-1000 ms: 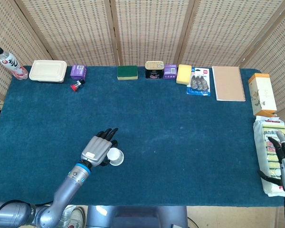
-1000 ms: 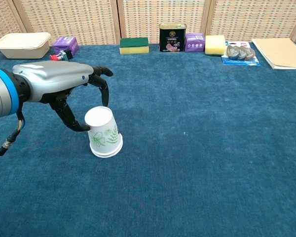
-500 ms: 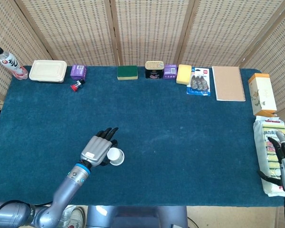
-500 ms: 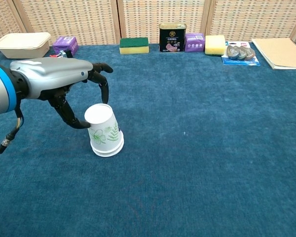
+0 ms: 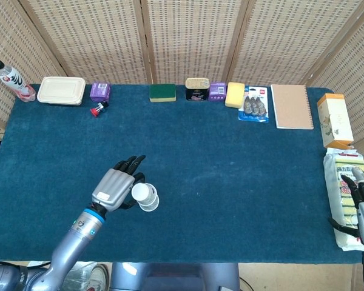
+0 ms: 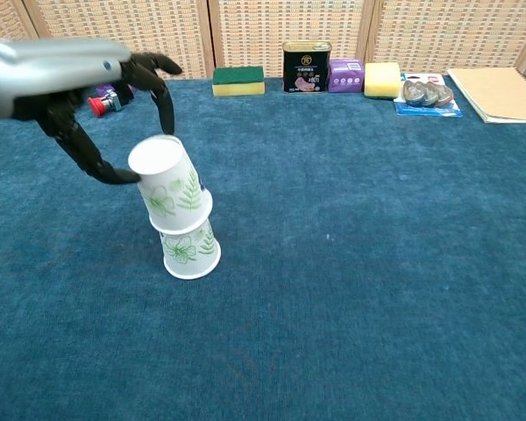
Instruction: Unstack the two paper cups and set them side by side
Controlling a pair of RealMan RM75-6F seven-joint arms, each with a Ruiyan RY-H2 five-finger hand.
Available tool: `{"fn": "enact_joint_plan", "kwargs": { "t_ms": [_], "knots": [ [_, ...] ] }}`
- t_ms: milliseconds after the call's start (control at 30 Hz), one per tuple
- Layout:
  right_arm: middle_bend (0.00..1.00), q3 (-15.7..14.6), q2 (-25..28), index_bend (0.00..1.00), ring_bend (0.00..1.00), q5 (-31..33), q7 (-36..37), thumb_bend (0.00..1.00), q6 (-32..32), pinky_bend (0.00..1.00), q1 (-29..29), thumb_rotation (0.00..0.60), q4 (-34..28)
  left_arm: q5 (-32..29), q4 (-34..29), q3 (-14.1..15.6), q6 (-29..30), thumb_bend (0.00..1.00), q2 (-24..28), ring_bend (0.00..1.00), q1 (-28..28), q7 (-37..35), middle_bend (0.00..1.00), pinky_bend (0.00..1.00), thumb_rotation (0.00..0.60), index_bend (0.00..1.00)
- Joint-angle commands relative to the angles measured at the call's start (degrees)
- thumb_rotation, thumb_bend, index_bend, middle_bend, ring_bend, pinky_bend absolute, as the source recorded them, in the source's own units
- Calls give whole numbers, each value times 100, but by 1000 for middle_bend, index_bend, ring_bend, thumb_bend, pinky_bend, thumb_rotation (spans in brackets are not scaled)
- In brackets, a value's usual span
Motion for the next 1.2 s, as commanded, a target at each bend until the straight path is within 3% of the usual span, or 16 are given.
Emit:
{"fn": "enact_joint_plan", "kwargs": {
  "t_ms": [33,367,633,933,1200],
  "knots": [
    [0,-7,-9,105,0,-7,-29,0,-15,0,9,600,-10,268,-259,-26,-28,238,346,0,135,-392,0,139,600,401],
    [0,-22,-29,106,0,-10,-114,0,-29,0,15,600,-38,420,-227,-58,-355,238,920,0,293,-1225,0,139,600,401],
    [0,-28,-30,105,0,2,-122,0,-64,0,27,600,-48,658,275,36,-702,238,1296,0,580,-2233,0,139,600,401],
    [0,-53,-29,105,0,-21,-165,0,-86,0,34,600,-81,1083,1001,250,-1025,242,1206,0,839,-3018,0,139,600,401],
    [0,-63,-39,105,0,-17,-201,0,-104,0,40,600,-97,1129,1315,343,-1177,243,897,0,817,-2842,0,139,600,401]
  ]
}}
